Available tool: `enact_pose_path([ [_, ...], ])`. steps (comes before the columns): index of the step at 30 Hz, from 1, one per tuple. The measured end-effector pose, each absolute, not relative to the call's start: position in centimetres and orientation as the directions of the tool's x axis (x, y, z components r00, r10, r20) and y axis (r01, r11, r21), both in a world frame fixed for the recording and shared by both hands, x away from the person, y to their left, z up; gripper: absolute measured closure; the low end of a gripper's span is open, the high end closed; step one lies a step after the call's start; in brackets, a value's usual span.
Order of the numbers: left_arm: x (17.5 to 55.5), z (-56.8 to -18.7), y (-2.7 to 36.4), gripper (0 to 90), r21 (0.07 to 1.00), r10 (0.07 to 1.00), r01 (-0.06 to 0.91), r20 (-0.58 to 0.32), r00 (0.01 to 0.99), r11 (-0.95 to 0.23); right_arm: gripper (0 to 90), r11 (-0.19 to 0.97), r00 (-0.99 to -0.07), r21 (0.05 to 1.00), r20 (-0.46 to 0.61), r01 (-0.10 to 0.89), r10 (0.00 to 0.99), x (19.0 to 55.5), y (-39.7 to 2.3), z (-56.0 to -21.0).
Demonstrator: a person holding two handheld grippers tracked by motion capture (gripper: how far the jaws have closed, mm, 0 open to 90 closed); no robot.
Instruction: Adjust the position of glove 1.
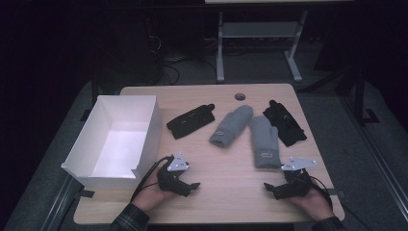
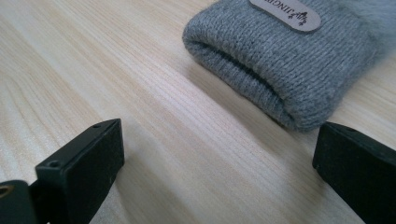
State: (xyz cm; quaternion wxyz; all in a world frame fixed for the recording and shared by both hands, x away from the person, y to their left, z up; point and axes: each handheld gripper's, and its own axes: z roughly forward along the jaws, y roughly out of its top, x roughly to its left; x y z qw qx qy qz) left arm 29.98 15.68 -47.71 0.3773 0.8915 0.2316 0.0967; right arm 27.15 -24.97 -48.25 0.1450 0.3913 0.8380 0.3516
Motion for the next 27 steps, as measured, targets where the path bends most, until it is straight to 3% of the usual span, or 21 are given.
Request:
enact_pose_path([
  [5, 30.1, -47.7, 15.4, 12.6, 0.718, 0.48, 0.335, -0.001, 0.877, -0.61, 2.5, 0.449, -0.654, 0.702, 0.032, 0.553, 0.756, 27.1, -25.0, -48.2],
  [10, 30.0, -47.7, 15.3, 12.6, 0.718, 0.473, 0.33, -0.001, 0.881, -0.613, 18.8, 0.437, -0.648, 0.703, 0.045, 0.561, 0.76, 26.8, -25.5, -47.3],
  [11, 30.0, -47.7, 15.3, 12.7, 0.718, 0.473, 0.33, -0.001, 0.881, -0.613, 18.8, 0.437, -0.648, 0.703, 0.045, 0.561, 0.76, 26.8, -25.5, -47.3],
  [13, 29.9, -47.7, 15.4, 12.6, 0.717, 0.478, 0.336, -0.005, 0.878, -0.61, 30.1, 0.417, -0.629, 0.714, 0.043, 0.563, 0.776, 26.6, -25.9, -45.9],
  [16, 29.9, -47.7, 15.4, 12.6, 0.715, 0.477, 0.334, -0.001, 0.879, -0.614, 37.6, 0.403, -0.624, 0.73, 0.041, 0.552, 0.78, 26.9, -26.4, -45.0],
  [17, 29.9, -47.7, 15.4, 12.6, 0.715, 0.476, 0.333, -0.001, 0.879, -0.615, 46.4, 0.386, -0.618, 0.739, 0.052, 0.552, 0.784, 27.4, -26.6, -44.3],
  [19, 29.9, -47.7, 15.4, 12.6, 0.715, 0.475, 0.332, 0.001, 0.88, -0.616, 50.6, 0.385, -0.623, 0.744, 0.053, 0.546, 0.78, 27.6, -26.7, -44.1],
  [21, 30.0, -47.7, 15.4, 12.5, 0.717, 0.474, 0.328, 0.003, 0.881, -0.615, 66.7, 0.374, -0.64, 0.759, 0.072, 0.533, 0.765, 28.4, -27.0, -43.6],
  [23, 30.0, -47.7, 15.4, 12.5, 0.719, 0.473, 0.329, 0.0, 0.881, -0.612, 70.6, 0.373, -0.642, 0.76, 0.075, 0.532, 0.763, 28.6, -27.0, -43.6],
  [25, 30.1, -47.7, 15.4, 12.5, 0.721, 0.468, 0.324, 0.0, 0.884, -0.613, 84.7, 0.364, -0.644, 0.77, 0.078, 0.523, 0.761, 29.6, -26.8, -43.2],
  [27, 30.1, -47.7, 15.4, 12.5, 0.721, 0.469, 0.325, 0.0, 0.883, -0.612, 88.3, 0.363, -0.645, 0.773, 0.077, 0.521, 0.761, 29.9, -26.7, -43.1],
])
